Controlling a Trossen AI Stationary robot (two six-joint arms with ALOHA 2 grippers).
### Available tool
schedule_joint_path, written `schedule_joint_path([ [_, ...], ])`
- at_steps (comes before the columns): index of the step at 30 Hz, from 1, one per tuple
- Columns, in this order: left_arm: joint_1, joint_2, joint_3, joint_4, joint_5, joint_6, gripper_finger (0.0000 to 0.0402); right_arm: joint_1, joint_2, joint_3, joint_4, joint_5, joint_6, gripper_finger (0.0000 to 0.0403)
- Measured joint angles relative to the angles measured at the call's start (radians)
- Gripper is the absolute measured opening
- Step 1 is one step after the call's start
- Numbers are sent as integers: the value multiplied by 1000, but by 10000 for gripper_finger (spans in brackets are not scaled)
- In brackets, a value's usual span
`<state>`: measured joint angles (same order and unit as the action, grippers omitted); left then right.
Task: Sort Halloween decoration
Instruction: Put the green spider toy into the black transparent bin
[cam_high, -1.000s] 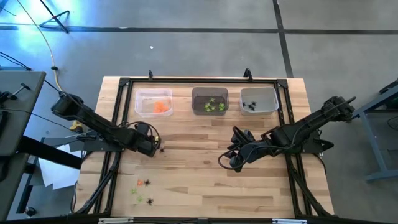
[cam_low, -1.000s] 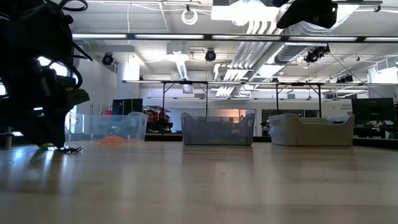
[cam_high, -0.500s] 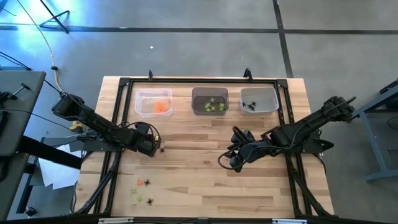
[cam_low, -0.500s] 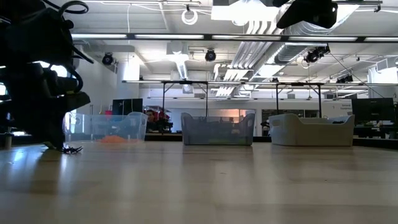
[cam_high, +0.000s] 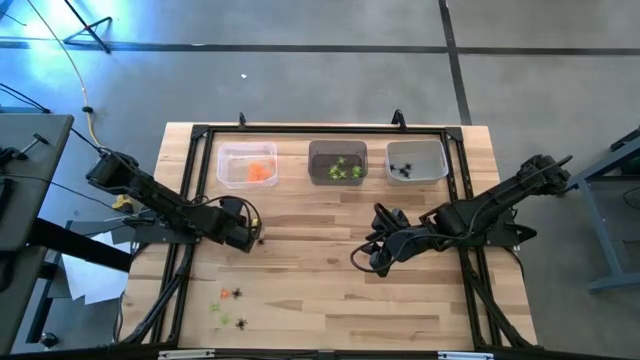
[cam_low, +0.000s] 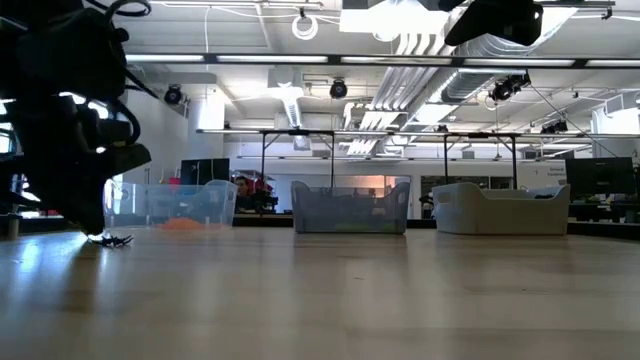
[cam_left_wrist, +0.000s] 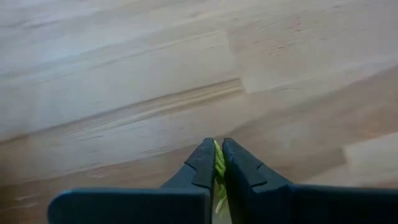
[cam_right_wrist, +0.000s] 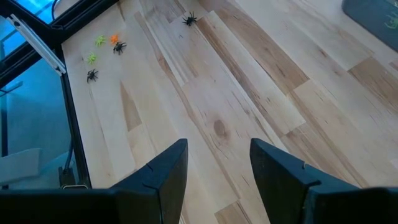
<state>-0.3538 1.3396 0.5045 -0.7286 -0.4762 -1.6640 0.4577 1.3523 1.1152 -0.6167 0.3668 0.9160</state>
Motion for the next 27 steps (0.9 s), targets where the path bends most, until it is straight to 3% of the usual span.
schedule_joint_path([
  [4, -2, -7, 58, -58, -36, 30, 6, 0, 0, 0, 0, 0, 0, 171],
  [9, -8, -40, 159, -120, -154, 122, 6, 0, 0, 0, 0, 0, 0, 171],
  [15, 58, -49, 278, -66, -291, 379, 6, 0, 0, 0, 0, 0, 0, 171],
  [20, 214, -46, 303, 242, -255, 796, 6, 0, 0, 0, 0, 0, 0, 171],
  [24, 356, 11, 304, 540, -99, 1108, 6, 0, 0, 0, 0, 0, 0, 171],
  [27, 445, 90, 305, 718, 18, 1239, 6, 0, 0, 0, 0, 0, 0, 171],
])
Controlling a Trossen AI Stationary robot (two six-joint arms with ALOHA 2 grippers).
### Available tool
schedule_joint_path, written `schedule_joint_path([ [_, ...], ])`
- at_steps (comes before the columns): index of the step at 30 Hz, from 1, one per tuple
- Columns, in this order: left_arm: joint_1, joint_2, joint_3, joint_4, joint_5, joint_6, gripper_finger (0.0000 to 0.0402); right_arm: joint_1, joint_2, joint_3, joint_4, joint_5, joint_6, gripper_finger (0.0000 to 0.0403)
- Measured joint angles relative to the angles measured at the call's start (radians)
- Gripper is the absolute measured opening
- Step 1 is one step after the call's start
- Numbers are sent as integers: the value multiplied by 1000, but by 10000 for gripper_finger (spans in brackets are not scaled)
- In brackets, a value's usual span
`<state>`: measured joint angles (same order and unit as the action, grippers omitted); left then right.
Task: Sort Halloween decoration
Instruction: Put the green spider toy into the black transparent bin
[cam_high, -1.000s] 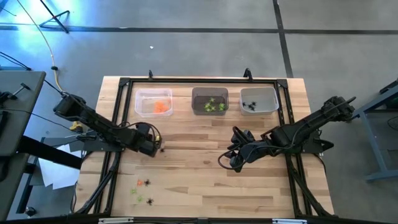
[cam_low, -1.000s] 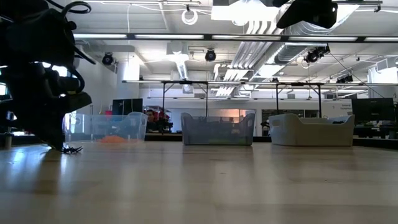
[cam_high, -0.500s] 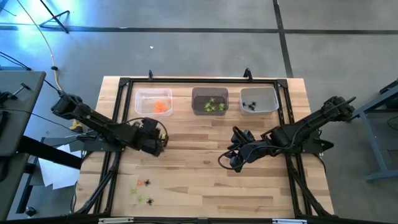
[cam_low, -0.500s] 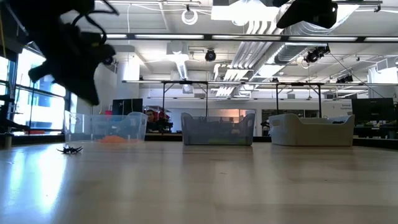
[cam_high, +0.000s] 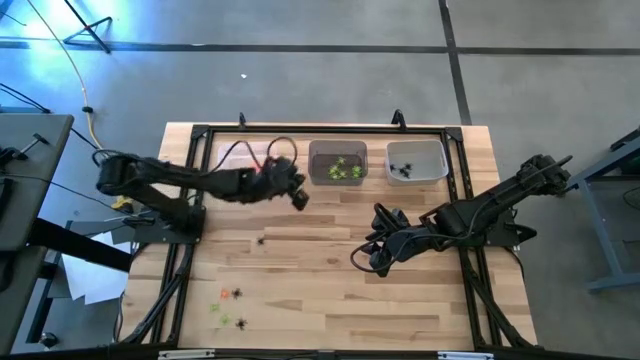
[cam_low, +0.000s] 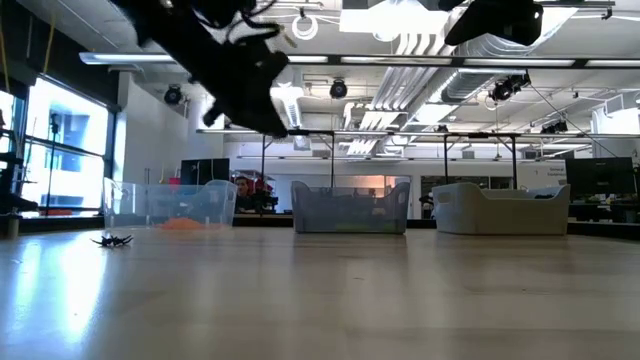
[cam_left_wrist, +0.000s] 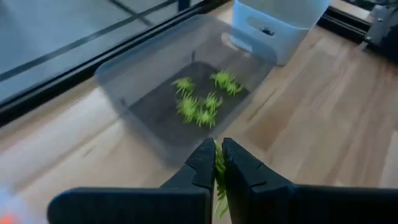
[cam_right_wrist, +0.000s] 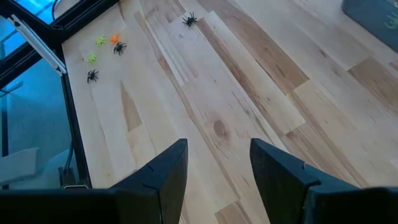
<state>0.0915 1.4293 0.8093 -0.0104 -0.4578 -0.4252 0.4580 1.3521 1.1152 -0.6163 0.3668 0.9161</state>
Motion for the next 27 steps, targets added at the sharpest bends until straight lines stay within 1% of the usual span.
schedule_joint_path([
  [5, 113, 140, 0, 249, 117, 97, 6, 0, 0, 0, 0, 0, 0, 171],
  [7, 143, 192, 16, 305, 139, 110, 6, 0, 0, 0, 0, 0, 0, 171],
  [12, 189, 297, 114, 296, 163, 131, 7, 0, 0, 0, 0, 0, 0, 171],
  [14, 197, 330, 150, 288, 182, 129, 14, 0, 0, 0, 0, 0, 0, 171],
  [16, 197, 349, 174, 279, 187, 124, 29, 0, 0, 0, 0, 0, 0, 171],
  [19, 197, 361, 200, 259, 188, 120, 63, 0, 0, 0, 0, 0, 0, 171],
  [24, 198, 360, 207, 255, 187, 121, 129, 0, 0, 0, 0, 0, 0, 171],
  [27, 203, 360, 207, 255, 189, 112, 160, 0, 0, 0, 0, 0, 0, 171],
])
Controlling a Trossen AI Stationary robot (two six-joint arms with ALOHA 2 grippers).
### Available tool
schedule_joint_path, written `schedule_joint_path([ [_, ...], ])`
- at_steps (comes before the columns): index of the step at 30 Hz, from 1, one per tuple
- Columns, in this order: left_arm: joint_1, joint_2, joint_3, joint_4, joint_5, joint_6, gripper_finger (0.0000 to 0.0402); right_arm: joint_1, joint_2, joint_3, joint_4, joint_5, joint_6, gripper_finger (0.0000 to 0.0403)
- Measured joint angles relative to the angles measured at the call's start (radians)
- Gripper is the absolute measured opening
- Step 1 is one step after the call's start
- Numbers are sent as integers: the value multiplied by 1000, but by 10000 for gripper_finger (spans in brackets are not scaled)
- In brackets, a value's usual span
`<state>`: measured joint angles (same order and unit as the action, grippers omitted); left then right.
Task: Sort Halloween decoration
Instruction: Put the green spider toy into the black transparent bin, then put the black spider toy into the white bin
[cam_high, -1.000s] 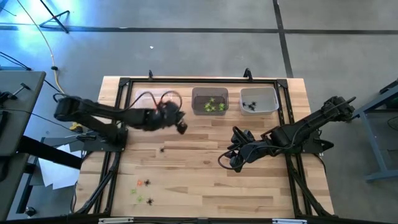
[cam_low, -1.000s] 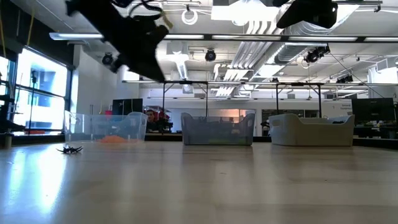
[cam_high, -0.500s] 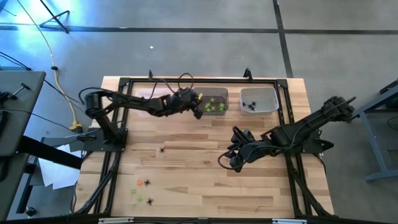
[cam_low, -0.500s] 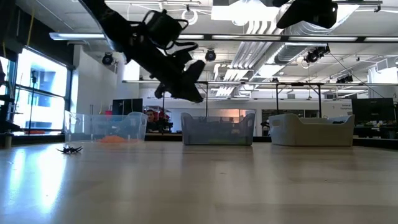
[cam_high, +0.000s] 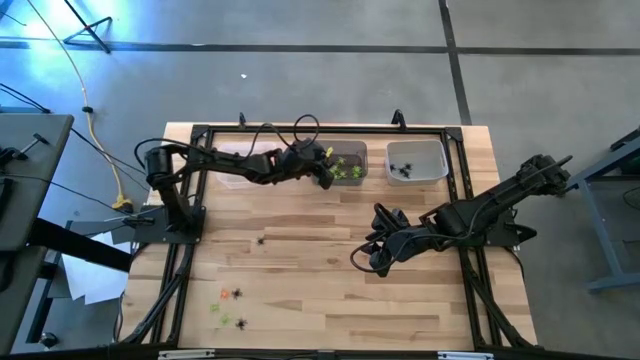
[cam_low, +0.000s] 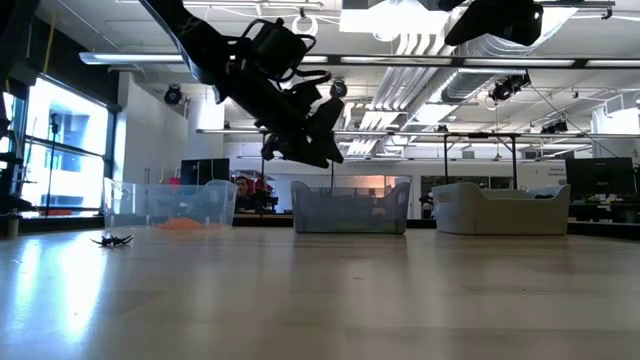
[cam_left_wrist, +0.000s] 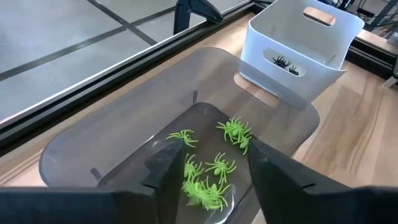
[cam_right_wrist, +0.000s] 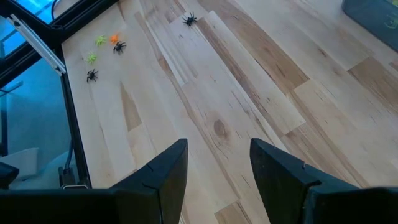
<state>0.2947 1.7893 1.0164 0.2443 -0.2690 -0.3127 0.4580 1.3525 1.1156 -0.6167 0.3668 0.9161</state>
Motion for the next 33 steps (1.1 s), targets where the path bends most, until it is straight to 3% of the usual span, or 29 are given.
schedule_joint_path([
  [5, 0, 0, 0, -6, 2, -5, 186, 0, 0, 0, 0, 0, 0, 171],
  [12, 0, 0, 0, -25, 11, -8, 183, 0, 0, 0, 0, 0, 0, 171],
  [17, 22, -77, -22, -149, 43, -26, 177, 0, 0, 0, 0, 0, 0, 171],
  [21, 44, -218, -95, -283, 42, -54, 175, 0, 0, 0, 0, 0, 0, 171],
  [26, 18, -482, -250, -428, 47, -128, 174, 0, 0, 0, 0, 0, 0, 171],
  [29, -67, -643, -346, -509, 51, -254, 174, 0, 0, 0, 0, 0, 0, 171],
  [33, -271, -778, -452, -580, 42, -498, 174, 0, 0, 0, 0, 0, 0, 171],
])
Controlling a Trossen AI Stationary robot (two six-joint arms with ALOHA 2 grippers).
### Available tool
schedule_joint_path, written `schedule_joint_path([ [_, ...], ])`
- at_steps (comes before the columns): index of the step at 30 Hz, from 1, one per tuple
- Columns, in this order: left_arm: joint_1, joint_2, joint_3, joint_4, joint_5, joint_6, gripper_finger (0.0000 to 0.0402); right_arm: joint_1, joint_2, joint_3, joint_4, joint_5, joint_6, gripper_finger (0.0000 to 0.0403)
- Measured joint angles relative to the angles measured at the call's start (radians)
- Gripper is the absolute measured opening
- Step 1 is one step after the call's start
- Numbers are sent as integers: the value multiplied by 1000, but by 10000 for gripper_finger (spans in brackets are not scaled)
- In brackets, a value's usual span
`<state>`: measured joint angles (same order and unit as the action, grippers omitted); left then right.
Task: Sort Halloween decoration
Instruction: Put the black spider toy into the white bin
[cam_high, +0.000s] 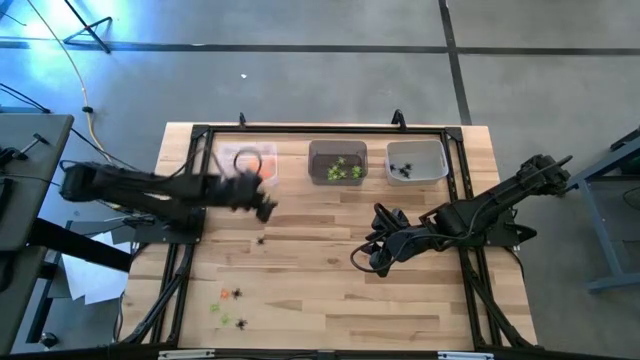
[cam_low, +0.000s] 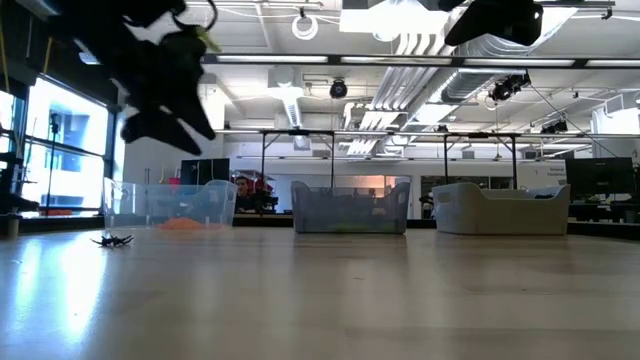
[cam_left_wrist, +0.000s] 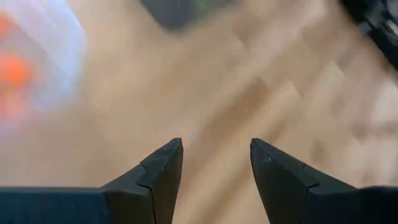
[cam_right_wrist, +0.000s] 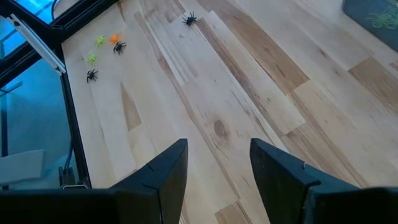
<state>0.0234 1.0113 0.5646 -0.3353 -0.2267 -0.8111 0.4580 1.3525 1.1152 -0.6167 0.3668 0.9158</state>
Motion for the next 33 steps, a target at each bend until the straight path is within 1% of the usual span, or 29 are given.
schedule_joint_path([
  [3, -175, -16, -38, -14, -57, -166, 174, 0, 0, 0, 0, 0, 0, 171],
  [5, -274, 8, -42, -19, -110, -255, 174, 0, 0, 0, 0, 0, 0, 171],
  [7, -350, 50, -39, -28, -158, -333, 174, 0, 0, 0, 0, 0, 0, 171],
  [10, -420, 123, -13, -101, -204, -456, 174, 0, 0, 0, 0, 0, 0, 171],
  [13, -450, 209, 27, -180, -205, -541, 174, 0, 0, 0, 0, 0, 0, 171],
  [19, -458, 347, 130, -252, -209, -556, 174, 0, 0, 0, 0, 0, 0, 171],
  [22, -458, 410, 174, -282, -192, -594, 174, 0, 0, 0, 0, 0, 0, 171],
  [28, -458, 534, 205, -326, -116, -680, 174, 0, 0, 0, 0, 0, 0, 171],
  [33, -448, 600, 207, -326, -96, -697, 174, 0, 0, 0, 0, 0, 0, 171],
])
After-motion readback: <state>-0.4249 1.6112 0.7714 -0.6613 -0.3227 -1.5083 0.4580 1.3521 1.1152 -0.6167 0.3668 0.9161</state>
